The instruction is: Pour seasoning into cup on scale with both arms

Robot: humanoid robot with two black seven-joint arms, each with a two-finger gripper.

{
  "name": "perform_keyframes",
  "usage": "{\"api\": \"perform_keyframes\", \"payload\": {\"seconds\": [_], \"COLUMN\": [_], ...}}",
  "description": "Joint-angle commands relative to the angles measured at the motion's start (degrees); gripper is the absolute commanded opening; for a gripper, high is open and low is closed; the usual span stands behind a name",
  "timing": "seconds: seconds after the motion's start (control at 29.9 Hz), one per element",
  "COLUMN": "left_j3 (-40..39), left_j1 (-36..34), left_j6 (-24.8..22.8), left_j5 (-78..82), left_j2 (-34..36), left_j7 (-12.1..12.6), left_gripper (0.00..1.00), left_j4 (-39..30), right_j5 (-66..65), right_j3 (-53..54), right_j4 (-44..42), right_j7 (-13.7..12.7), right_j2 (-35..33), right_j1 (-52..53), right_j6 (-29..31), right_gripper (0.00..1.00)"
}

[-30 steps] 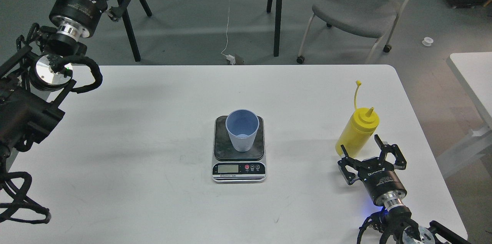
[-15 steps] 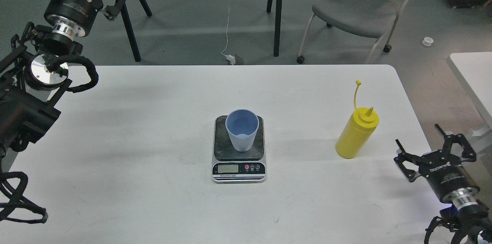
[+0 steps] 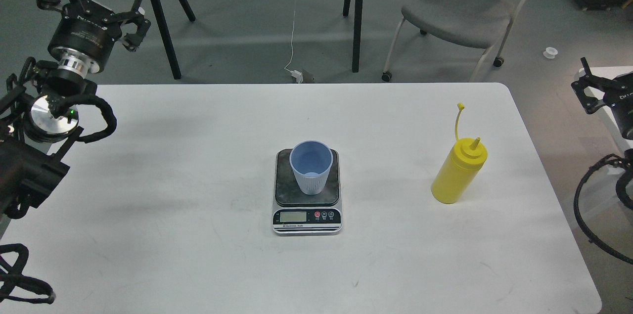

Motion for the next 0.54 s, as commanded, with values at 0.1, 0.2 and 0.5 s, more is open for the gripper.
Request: {"api": "perform_keyframes", "payload": {"seconds": [0.1,0.2,0.5], "left_j3": [-3.0,-4.7,-5.2], "left_j1": [4.1,5.1,5.3], "left_j6": [-1.4,-1.4,-1.8], "left_j5": [-0.1,-0.1,-0.1], "left_j2": [0.8,0.7,0.5], "left_j7": [0.0,0.0,-0.1], "left_gripper": [0.99,0.99,0.99], "left_j4": [0.0,0.0,0.2], "right_j5": [-0.1,-0.1,-0.2], "right_j3": [-0.8,-2.5,-6.6], "right_j4": [-15.5,-18.6,-18.2], "right_j7": [-3.4,-3.4,-2.9], "right_j2": [8.1,10.1,9.7], "right_j1": [12.1,14.9,15.1], "right_j6": [0.0,0.0,0.0], "right_gripper": [0.99,0.99,0.99]}}
